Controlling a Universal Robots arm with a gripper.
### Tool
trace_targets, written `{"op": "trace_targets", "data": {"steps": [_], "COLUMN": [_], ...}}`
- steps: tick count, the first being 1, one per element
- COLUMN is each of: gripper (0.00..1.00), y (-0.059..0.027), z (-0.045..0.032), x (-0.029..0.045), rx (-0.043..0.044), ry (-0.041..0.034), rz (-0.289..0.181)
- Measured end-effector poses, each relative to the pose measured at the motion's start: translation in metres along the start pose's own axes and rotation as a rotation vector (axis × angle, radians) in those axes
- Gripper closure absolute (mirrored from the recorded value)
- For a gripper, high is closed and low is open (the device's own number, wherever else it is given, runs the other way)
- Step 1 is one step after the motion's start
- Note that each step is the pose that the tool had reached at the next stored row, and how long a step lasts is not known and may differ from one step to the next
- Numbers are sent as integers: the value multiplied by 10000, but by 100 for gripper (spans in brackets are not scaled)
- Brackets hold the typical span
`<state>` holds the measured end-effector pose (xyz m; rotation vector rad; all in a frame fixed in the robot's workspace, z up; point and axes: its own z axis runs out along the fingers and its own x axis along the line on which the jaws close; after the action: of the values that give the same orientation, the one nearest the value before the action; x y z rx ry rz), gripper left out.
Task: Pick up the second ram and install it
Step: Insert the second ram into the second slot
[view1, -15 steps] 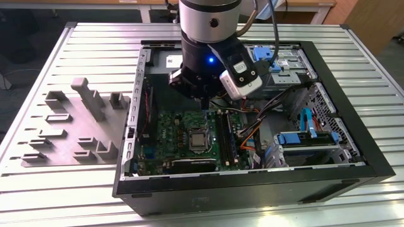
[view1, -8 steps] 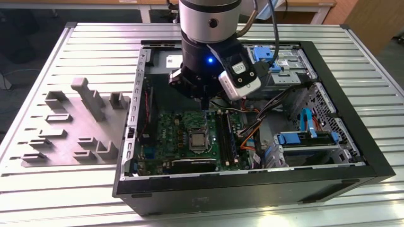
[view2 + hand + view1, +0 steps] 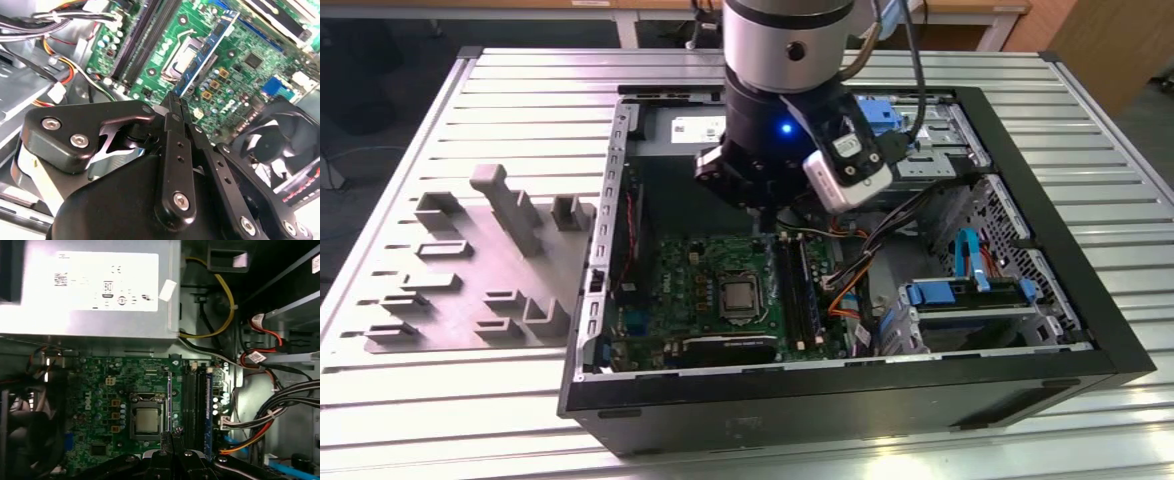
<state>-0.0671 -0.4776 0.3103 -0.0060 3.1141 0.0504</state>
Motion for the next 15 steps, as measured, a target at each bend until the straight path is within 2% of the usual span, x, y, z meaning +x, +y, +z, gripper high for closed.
{"op": "trace_targets", "data": {"steps": [10,12,15], "gripper": [88,88,88], "y": [-2,-2,-2], "z": [22,26,42], "x": [-264,-303,-318], "rx": [0,0,-1], "ry": [0,0,0], "rz": [0,0,1]}}
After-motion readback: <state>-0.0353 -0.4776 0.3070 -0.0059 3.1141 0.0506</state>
